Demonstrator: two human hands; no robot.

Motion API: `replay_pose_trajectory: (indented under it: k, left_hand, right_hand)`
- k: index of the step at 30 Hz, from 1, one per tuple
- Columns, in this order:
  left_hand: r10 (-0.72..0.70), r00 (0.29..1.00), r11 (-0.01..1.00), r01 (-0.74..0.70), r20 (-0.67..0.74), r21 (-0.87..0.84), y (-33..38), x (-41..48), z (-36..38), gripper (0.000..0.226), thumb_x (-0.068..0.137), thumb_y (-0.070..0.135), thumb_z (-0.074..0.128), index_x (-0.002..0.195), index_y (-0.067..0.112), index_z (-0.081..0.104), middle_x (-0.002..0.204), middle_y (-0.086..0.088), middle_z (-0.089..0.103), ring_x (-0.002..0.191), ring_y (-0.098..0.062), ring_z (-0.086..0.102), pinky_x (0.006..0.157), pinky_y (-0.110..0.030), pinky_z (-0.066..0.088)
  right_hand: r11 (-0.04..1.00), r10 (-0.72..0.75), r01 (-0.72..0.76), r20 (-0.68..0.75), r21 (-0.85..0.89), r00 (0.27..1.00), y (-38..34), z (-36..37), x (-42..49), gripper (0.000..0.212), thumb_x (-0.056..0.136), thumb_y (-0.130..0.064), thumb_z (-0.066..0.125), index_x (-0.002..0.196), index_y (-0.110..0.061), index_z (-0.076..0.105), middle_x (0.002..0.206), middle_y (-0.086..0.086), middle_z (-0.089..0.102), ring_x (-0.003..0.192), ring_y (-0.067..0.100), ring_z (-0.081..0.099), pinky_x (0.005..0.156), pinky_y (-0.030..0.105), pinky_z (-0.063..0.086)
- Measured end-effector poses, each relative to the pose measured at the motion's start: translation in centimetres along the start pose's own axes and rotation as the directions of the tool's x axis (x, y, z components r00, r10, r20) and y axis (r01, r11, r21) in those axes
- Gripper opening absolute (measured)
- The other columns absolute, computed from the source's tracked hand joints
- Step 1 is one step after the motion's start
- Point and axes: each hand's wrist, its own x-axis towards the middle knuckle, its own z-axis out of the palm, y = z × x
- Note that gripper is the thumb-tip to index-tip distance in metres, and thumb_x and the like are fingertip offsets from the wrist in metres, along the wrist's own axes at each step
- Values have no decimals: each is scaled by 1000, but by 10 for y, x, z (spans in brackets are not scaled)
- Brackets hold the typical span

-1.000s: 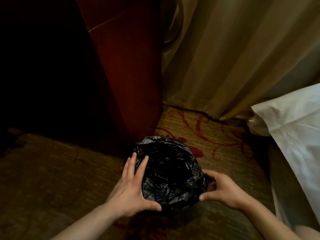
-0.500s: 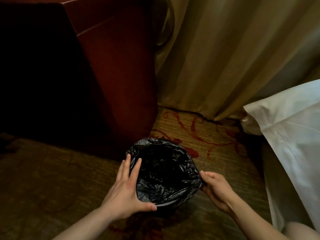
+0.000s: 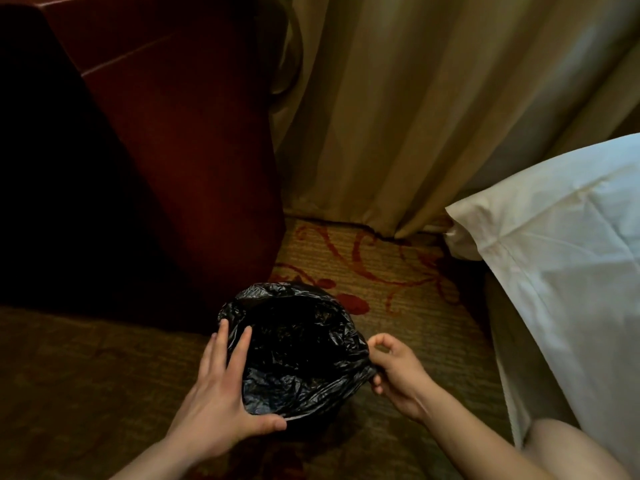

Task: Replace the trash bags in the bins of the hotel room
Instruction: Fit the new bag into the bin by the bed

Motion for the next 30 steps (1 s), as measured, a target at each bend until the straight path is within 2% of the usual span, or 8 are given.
replay_pose_trajectory:
  k: [4,8,10,13,15,19,23,30]
  left_hand:
    - [-3,1000,1000,3,19,8,1,0,-2,148,33,102,48,144,44,-31,143,14,-54,145,-17,-30,115,-50,28]
    - [-18,999,1000,17,38,12,3,1,-2,147,30,102,46,141,46,-33,143,13,-54,146,-18,-30,116,-50,28]
    - [-16,999,1000,15,43,10,2,2,-3,147,30,103,46,139,48,-34,143,13,-54,146,-18,-30,116,-51,27]
    - [-16,998,1000,15,53,9,1,2,-3,147,34,101,50,141,46,-34,142,13,-55,145,-19,-30,116,-52,27]
    - [-20,998,1000,20,57,10,2,2,-2,148,36,100,53,143,44,-32,141,14,-56,145,-19,-30,116,-53,28]
    - [-29,998,1000,28,53,10,2,2,-3,150,31,102,48,144,44,-31,142,14,-55,146,-18,-30,116,-53,27]
    - [-29,998,1000,29,47,1,1,4,-1,151,29,102,49,145,44,-30,143,14,-54,146,-18,-29,116,-53,27]
    - [-40,997,999,38,66,40,-1,11,2,152,24,105,43,135,42,-39,139,10,-56,146,-25,-27,120,-51,20]
  right_hand:
    - [988,39,-47,60,145,997,-8,-6,-6,20,85,-23,69,86,-7,57,66,9,62,44,13,55,38,22,49]
    - [975,-23,-30,236,220,971,-19,-24,-14,35,79,1,72,113,8,66,106,28,69,83,31,70,68,33,62]
    - [992,-61,26,281,126,958,-24,-31,-16,45,71,7,80,114,3,70,113,33,67,94,36,69,76,36,62]
    - [980,-156,173,160,-98,975,-25,-27,-15,41,59,-7,92,97,-2,77,94,32,67,77,34,68,70,37,60]
    - [940,-264,278,94,-199,960,-22,-21,-13,13,72,0,83,83,-2,76,85,24,69,74,31,67,71,39,58]
    - [921,-362,359,10,-153,932,-17,-10,-10,22,82,15,63,70,-2,55,105,10,75,97,28,71,84,47,59]
    - [966,-247,251,-71,60,967,-8,3,-5,26,86,15,58,71,-5,51,87,21,72,77,32,71,67,39,59]
    - [987,-116,109,-52,-120,992,-12,11,5,15,95,0,57,85,-7,49,67,15,57,49,22,59,42,31,52]
